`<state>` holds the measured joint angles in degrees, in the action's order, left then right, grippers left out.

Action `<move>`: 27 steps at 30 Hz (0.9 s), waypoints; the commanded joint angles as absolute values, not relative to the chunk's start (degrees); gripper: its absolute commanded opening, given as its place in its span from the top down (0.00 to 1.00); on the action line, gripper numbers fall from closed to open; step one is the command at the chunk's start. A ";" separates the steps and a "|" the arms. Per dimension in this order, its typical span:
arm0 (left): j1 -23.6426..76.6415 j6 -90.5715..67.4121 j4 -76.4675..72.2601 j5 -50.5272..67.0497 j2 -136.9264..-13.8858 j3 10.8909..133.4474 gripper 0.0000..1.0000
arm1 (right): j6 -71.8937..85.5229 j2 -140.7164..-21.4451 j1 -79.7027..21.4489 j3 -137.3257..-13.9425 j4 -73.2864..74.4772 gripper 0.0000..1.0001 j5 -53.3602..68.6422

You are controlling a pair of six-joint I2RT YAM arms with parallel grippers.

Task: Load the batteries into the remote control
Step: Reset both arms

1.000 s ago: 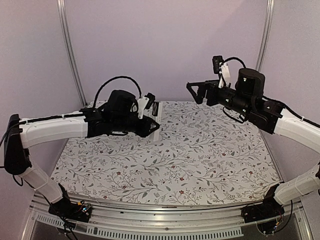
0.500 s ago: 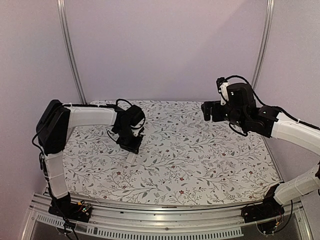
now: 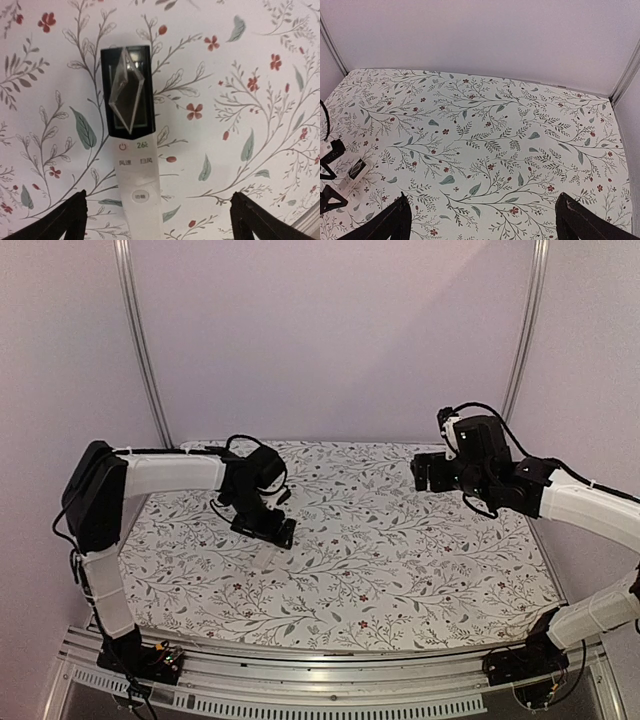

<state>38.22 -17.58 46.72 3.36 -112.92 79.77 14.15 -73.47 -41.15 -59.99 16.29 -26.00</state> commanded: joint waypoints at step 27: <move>25.56 -33.23 -8.78 -50.64 -42.75 15.40 0.00 | 28.71 -50.80 -6.92 -17.74 -12.73 0.01 -17.50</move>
